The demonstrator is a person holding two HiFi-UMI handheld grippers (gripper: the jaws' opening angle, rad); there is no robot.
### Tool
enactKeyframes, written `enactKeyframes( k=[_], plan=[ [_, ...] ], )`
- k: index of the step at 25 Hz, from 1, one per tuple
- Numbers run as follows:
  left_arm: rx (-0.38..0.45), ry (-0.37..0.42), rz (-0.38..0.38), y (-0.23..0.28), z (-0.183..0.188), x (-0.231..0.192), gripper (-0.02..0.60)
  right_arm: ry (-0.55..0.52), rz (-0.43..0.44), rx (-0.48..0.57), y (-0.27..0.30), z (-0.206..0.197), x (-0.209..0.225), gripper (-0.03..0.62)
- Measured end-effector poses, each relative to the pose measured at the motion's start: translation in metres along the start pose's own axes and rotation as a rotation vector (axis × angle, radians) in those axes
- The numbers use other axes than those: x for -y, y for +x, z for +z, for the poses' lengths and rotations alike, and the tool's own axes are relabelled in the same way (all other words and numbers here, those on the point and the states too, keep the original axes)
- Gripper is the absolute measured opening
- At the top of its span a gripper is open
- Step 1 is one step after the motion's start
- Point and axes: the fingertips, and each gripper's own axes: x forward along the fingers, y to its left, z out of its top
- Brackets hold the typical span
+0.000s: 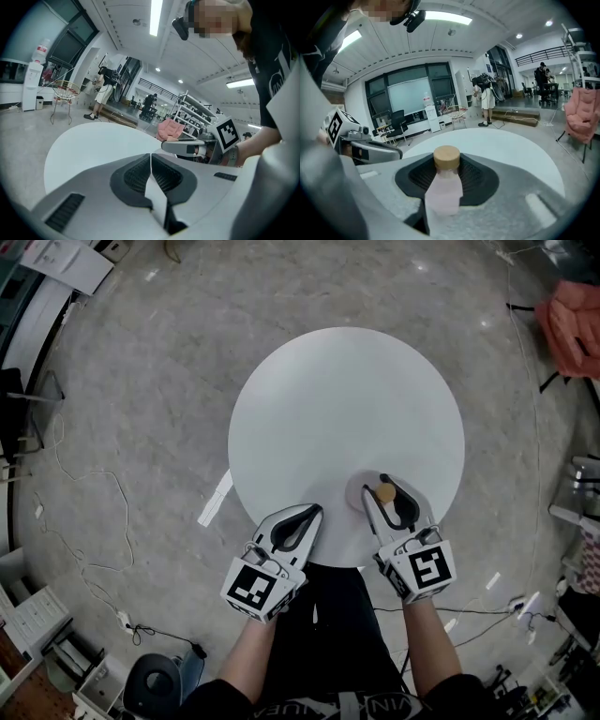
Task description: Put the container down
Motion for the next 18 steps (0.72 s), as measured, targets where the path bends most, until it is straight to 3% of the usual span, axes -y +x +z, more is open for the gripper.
enactKeyframes(
  k=[7,18],
  plan=[
    [-0.03,-0.008,0.043,-0.001,0.002,-0.01,0.015,-0.03,0.012,0.004,0.007,0.002,-0.008,0.137],
    [0.002,-0.022,0.026,-0.001,-0.004,-0.013,0.015,-0.094,0.01,-0.007,0.015,-0.001,-0.012,0.137]
  ],
)
